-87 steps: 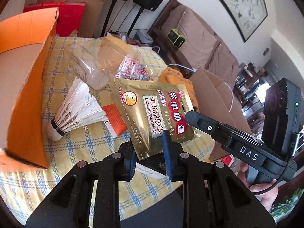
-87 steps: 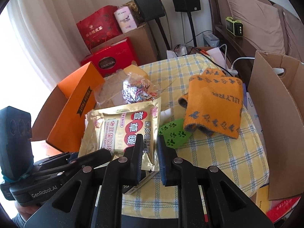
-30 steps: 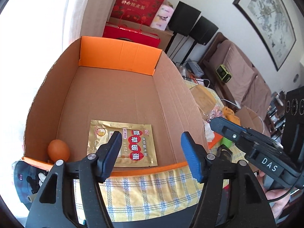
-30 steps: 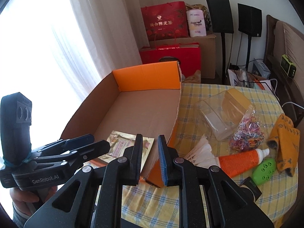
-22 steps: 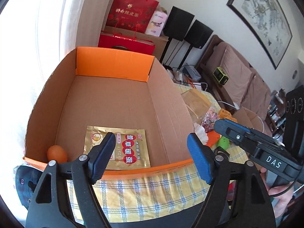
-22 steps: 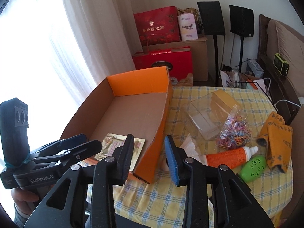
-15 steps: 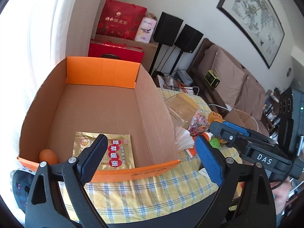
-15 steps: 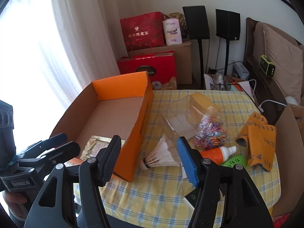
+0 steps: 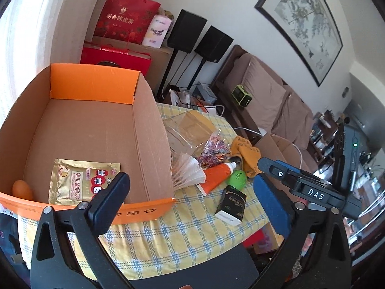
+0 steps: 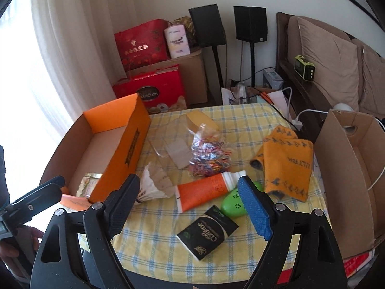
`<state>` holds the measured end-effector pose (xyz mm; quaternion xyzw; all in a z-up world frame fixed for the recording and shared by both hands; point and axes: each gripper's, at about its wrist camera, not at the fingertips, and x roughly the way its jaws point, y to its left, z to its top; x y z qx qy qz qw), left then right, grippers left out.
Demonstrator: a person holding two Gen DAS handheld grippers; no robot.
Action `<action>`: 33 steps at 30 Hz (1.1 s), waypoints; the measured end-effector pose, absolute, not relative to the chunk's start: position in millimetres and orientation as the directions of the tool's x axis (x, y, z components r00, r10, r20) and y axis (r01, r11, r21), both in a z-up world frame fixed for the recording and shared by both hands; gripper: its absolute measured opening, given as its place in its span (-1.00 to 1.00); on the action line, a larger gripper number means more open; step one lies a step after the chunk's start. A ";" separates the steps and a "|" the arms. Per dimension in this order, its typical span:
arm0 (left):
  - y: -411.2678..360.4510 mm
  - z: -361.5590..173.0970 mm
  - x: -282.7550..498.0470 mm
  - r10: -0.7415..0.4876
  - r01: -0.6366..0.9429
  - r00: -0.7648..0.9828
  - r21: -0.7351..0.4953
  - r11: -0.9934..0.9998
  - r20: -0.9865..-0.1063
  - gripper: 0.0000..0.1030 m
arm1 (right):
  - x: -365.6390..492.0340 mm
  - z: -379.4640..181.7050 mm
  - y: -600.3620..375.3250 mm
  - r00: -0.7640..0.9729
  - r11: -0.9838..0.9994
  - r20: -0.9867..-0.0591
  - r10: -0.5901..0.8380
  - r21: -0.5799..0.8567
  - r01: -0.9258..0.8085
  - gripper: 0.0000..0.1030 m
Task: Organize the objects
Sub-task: 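Carry the gold packet into the orange box and open the left tool, then reach the left tool to the black Carefree tissue pack and grasp it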
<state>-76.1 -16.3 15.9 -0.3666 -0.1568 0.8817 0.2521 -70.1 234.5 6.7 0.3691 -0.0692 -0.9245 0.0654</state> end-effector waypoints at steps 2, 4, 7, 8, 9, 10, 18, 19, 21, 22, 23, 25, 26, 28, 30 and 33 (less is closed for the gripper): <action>-10.4 16.8 -73.9 0.559 -0.342 -0.601 -0.448 -0.826 -0.571 1.00 | -67.4 3.5 244.4 -0.718 -0.982 -0.677 -0.162 0.182 0.051 0.68; -2.6 16.9 -70.5 0.553 -0.356 -0.601 -0.426 -0.832 -0.577 1.00 | -66.1 0.6 253.0 -0.715 -0.982 -0.682 -0.154 0.188 0.032 0.69; 11.0 15.6 -66.5 0.547 -0.375 -0.597 -0.398 -0.837 -0.587 1.00 | -64.7 -3.7 266.7 -0.709 -0.980 -0.691 -0.140 0.199 0.000 0.69; 16.3 14.8 -65.6 0.547 -0.383 -0.592 -0.390 -0.837 -0.592 1.00 | -64.1 -4.7 271.0 -0.708 -0.979 -0.693 -0.137 0.202 -0.008 0.69; 21.6 13.9 -64.7 0.549 -0.392 -0.586 -0.384 -0.836 -0.596 1.00 | -63.3 -5.7 275.1 -0.708 -0.979 -0.694 -0.133 0.203 -0.015 0.69; 26.1 12.4 -64.0 0.551 -0.400 -0.580 -0.380 -0.834 -0.600 1.00 | -62.7 -6.5 278.0 -0.707 -0.979 -0.695 -0.127 0.201 -0.022 0.69; 71.7 2.5 -55.4 0.550 -0.474 -0.555 -0.305 -0.826 -0.624 1.00 | -58.4 -14.5 299.7 -0.699 -0.981 -0.711 -0.080 0.181 -0.072 0.69; 77.4 0.7 -54.4 0.552 -0.485 -0.551 -0.298 -0.822 -0.626 1.00 | -57.9 -15.8 301.9 -0.697 -0.980 -0.712 -0.077 0.182 -0.077 0.69; 88.2 -3.9 -54.6 0.554 -0.502 -0.540 -0.285 -0.816 -0.634 1.00 | -57.3 -18.2 305.8 -0.695 -0.980 -0.715 -0.071 0.181 -0.087 0.69; 93.7 -6.2 -54.1 0.553 -0.510 -0.535 -0.278 -0.814 -0.639 1.00 | -57.1 -19.3 307.9 -0.694 -0.979 -0.717 -0.069 0.182 -0.091 0.69; 98.8 -9.1 -53.8 0.552 -0.518 -0.529 -0.270 -0.812 -0.644 1.00 | -57.6 -20.7 309.9 -0.692 -0.978 -0.719 -0.067 0.183 -0.095 0.69; 108.3 -14.6 -53.2 0.547 -0.529 -0.521 -0.255 -0.809 -0.655 1.00 | -58.4 -23.6 313.1 -0.684 -0.978 -0.727 -0.065 0.183 -0.101 0.74; 112.8 -17.3 -53.7 0.546 -0.535 -0.515 -0.250 -0.807 -0.661 1.00 | -58.6 -25.2 314.4 -0.681 -0.979 -0.731 -0.056 0.176 -0.108 0.89; 119.9 -22.4 -54.9 0.539 -0.540 -0.508 -0.239 -0.807 -0.672 1.00 | -58.2 -27.0 316.3 -0.684 -0.980 -0.729 -0.037 0.161 -0.119 0.99; 125.7 -27.0 -56.0 0.530 -0.545 -0.509 -0.223 -0.809 -0.679 1.00 | -56.9 -28.5 319.1 -0.688 -0.980 -0.726 -0.025 0.154 -0.128 0.99; 133.4 -34.9 -60.1 0.523 -0.548 -0.496 -0.217 -0.808 -0.693 1.00 | -56.3 -31.2 325.3 -0.683 -0.978 -0.730 -0.011 0.149 -0.143 0.99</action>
